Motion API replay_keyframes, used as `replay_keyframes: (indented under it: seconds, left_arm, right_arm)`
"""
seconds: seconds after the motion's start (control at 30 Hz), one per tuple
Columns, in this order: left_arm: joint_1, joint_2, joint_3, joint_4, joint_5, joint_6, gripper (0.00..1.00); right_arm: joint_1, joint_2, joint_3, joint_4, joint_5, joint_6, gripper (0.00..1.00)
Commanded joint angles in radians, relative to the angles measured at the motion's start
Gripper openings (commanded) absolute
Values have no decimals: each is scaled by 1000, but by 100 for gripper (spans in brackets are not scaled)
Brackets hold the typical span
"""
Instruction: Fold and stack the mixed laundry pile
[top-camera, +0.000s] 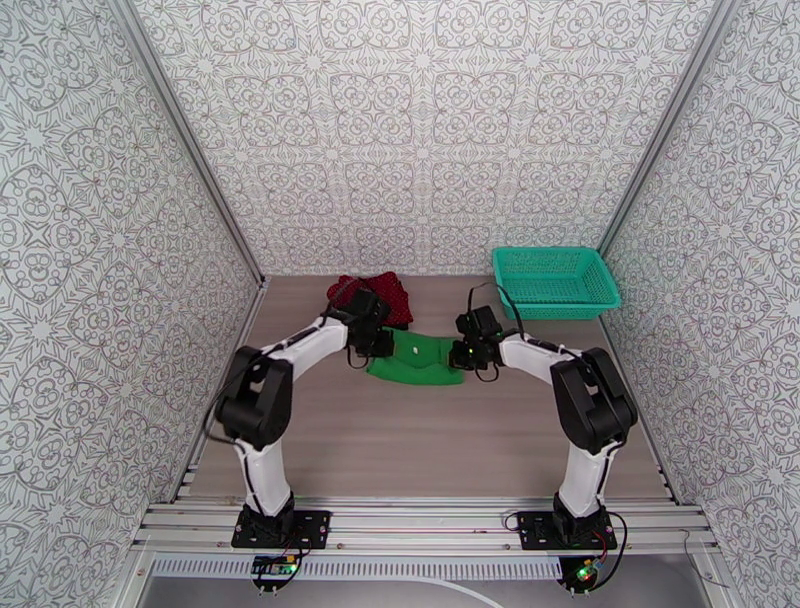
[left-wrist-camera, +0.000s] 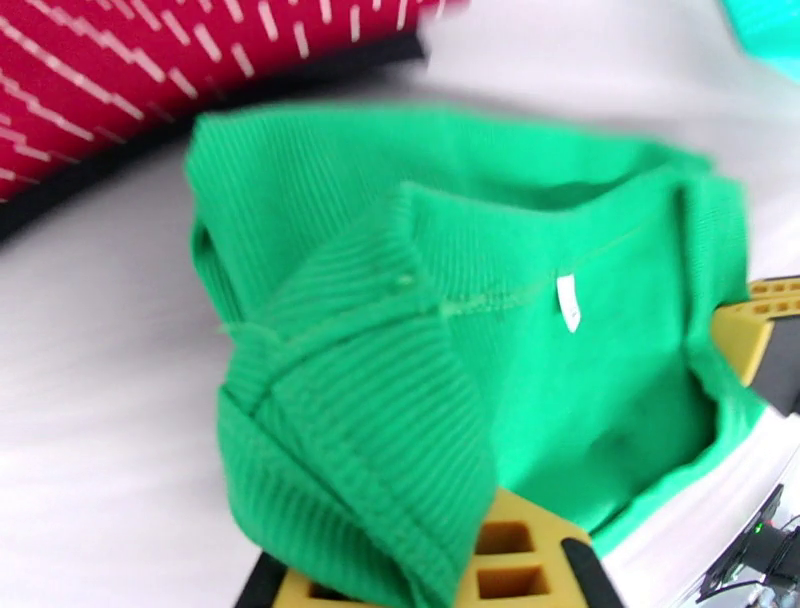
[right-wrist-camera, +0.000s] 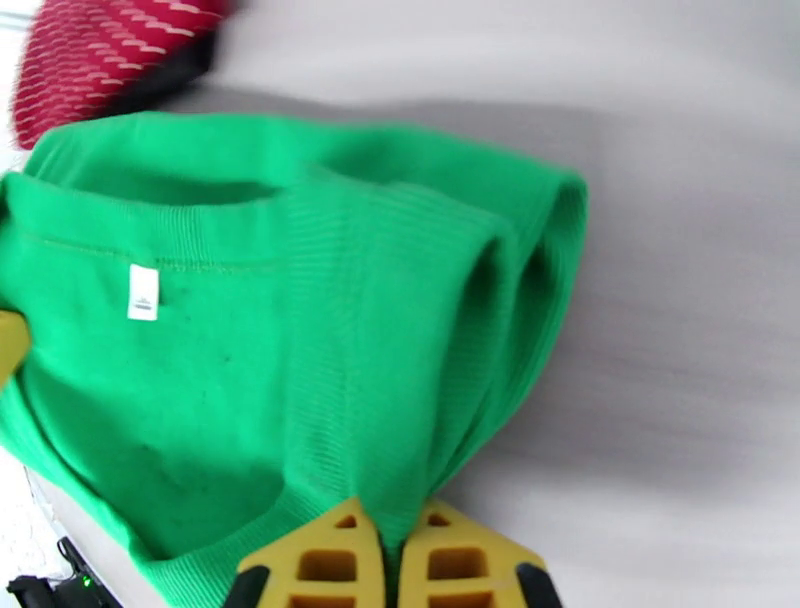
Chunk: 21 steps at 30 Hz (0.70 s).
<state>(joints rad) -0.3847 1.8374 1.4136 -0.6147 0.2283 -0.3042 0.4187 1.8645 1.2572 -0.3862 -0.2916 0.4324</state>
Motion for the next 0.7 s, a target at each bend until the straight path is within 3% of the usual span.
replay_keyframes:
  seconds: [0.0, 0.17, 0.33, 0.67]
  left_arm:
    - [-1, -84, 51, -66, -88, 2, 0]
    - [27, -128, 106, -134, -135, 43, 0]
    - [114, -94, 215, -205, -135, 105, 0]
    - [291, 168, 562, -295, -126, 209, 0]
  right_arm:
    - [26, -60, 100, -64, 32, -46, 0]
    - [50, -30, 241, -90, 25, -67, 0]
    - [59, 73, 447, -118, 3, -90, 0]
    - [65, 493, 1036, -203, -64, -75, 0]
